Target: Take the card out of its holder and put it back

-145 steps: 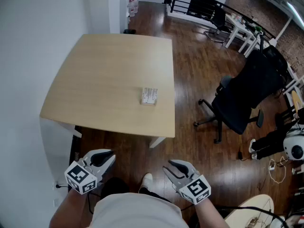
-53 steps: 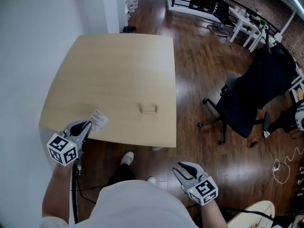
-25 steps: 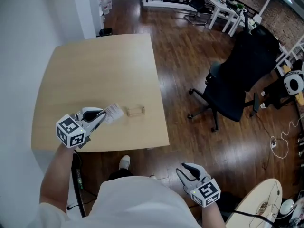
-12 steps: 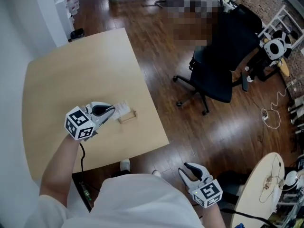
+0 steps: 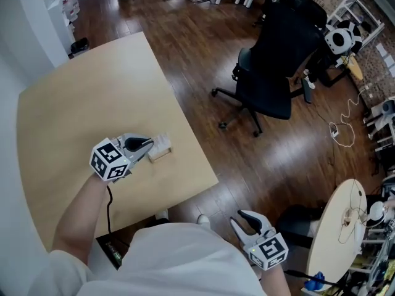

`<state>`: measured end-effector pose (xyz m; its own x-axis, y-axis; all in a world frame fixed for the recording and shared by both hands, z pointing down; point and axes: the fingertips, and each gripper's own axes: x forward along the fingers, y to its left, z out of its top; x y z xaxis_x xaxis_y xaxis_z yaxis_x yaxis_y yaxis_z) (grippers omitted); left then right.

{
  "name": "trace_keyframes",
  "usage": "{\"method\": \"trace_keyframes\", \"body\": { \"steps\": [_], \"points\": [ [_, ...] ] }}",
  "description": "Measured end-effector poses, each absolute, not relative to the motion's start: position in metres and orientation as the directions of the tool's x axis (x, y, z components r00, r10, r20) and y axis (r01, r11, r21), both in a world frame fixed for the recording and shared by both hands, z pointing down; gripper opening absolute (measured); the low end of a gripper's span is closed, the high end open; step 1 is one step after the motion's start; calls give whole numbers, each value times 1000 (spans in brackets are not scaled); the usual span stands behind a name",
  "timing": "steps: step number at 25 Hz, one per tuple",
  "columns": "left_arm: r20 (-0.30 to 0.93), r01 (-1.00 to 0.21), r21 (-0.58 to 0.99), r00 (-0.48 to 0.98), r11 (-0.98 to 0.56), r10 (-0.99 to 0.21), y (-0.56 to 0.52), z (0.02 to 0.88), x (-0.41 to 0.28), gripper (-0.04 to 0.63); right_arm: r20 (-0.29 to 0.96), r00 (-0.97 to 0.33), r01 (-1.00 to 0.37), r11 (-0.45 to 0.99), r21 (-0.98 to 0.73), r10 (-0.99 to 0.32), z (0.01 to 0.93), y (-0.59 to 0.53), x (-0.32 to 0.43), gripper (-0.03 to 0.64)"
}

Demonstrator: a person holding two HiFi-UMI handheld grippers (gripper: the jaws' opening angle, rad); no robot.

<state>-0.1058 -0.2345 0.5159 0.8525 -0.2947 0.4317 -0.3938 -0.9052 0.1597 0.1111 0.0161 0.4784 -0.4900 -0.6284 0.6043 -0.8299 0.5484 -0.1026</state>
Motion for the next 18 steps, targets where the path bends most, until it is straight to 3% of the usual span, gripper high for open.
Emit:
{"method": "trace_keyframes", "body": {
  "steps": [18],
  "points": [
    [479, -383, 166, 837, -909, -266, -241, 539, -104, 15, 619, -462, -849, 520, -100, -635, 480, 14, 118, 121]
  ]
}}
